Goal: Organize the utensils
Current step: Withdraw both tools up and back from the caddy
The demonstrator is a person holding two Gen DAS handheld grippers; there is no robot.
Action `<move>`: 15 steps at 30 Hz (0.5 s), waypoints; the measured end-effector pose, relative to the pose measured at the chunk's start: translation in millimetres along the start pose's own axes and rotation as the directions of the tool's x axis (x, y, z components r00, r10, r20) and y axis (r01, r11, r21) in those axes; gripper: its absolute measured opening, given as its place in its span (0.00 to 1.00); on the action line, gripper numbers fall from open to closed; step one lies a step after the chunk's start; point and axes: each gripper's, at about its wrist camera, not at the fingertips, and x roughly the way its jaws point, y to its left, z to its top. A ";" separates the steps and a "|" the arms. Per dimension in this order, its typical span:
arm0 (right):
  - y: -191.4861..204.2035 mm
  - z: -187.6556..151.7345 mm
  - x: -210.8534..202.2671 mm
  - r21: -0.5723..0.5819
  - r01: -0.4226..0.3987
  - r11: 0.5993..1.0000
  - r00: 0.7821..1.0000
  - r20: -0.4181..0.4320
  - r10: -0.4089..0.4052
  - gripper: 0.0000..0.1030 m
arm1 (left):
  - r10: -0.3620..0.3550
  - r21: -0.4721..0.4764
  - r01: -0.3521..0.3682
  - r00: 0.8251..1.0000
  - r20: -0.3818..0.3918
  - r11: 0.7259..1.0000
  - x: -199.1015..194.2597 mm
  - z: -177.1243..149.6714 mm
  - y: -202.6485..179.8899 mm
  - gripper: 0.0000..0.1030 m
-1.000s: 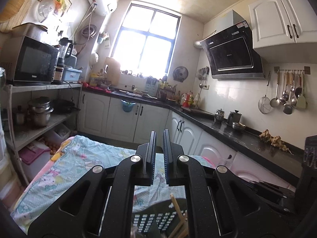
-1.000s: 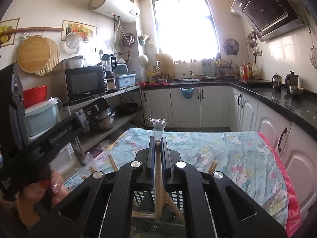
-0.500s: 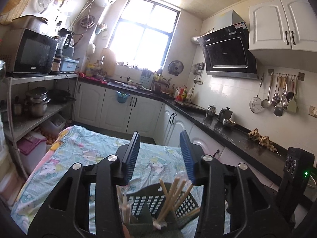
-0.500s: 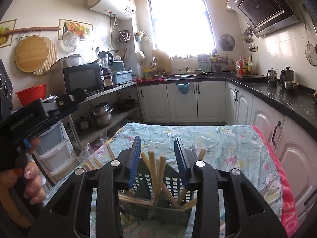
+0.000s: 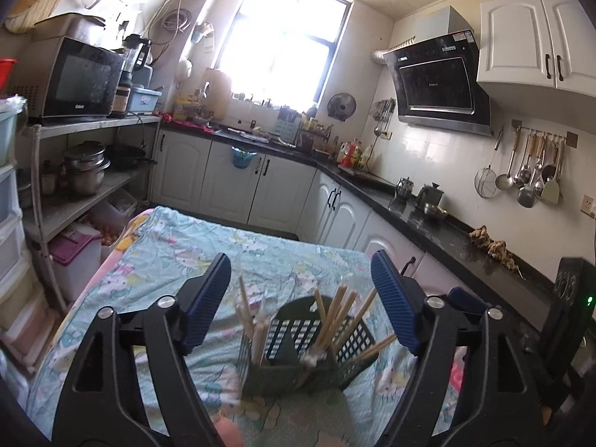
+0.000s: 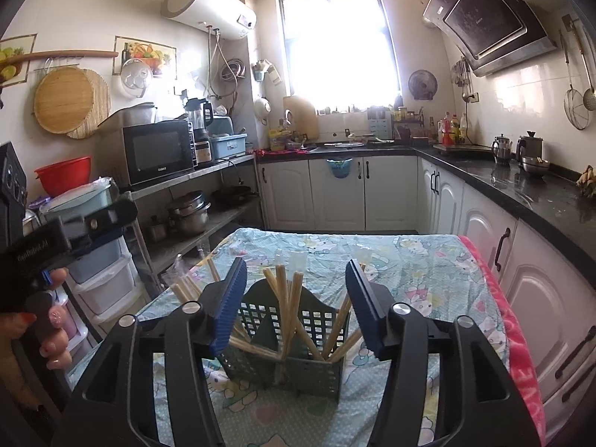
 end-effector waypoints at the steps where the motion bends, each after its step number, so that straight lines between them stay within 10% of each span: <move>1: 0.9 -0.5 -3.3 -0.002 0.000 1.000 1.000 0.002 0.000 0.56 | 0.000 -0.002 0.000 1.000 -0.009 1.000 -2.2 -2.0 1.1 0.72; 15: 19.1 -28.2 -40.7 -0.073 0.021 0.997 1.000 -0.002 -0.021 0.85 | 0.010 0.017 -0.008 0.993 -0.116 1.000 -30.6 -36.5 8.9 0.90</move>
